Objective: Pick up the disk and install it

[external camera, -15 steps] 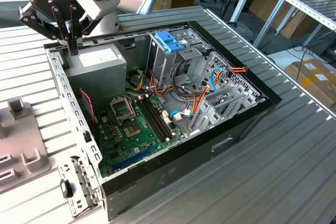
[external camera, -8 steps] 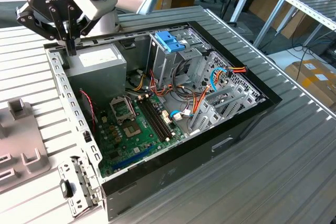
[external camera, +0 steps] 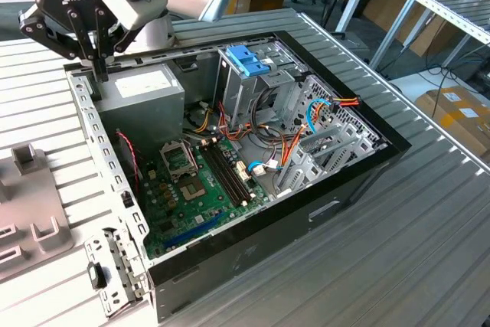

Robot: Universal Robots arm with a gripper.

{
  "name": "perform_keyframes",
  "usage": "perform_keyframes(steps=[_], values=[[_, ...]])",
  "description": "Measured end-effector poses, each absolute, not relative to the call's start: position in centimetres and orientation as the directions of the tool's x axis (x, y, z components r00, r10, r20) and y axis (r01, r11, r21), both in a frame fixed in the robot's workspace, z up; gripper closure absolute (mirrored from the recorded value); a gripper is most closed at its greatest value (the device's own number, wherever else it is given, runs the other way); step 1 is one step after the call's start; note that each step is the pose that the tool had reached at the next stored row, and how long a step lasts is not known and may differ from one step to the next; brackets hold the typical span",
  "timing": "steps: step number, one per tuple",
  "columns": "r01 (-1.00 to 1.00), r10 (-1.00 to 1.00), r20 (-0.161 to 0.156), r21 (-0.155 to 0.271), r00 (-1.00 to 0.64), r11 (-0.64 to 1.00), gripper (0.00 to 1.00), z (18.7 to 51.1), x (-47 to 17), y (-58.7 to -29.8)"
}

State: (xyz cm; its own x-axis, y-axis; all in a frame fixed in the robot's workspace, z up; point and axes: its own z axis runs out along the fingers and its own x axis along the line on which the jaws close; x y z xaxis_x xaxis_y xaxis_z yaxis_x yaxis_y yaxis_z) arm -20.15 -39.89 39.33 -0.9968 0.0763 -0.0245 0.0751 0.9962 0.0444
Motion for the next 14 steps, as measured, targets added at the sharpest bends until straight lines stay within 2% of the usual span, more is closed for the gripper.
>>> perform_keyframes(steps=[14], values=[[0.075,0.076,-0.025,0.044,-0.997,0.996,0.89,39.33,-20.76,-39.89]])
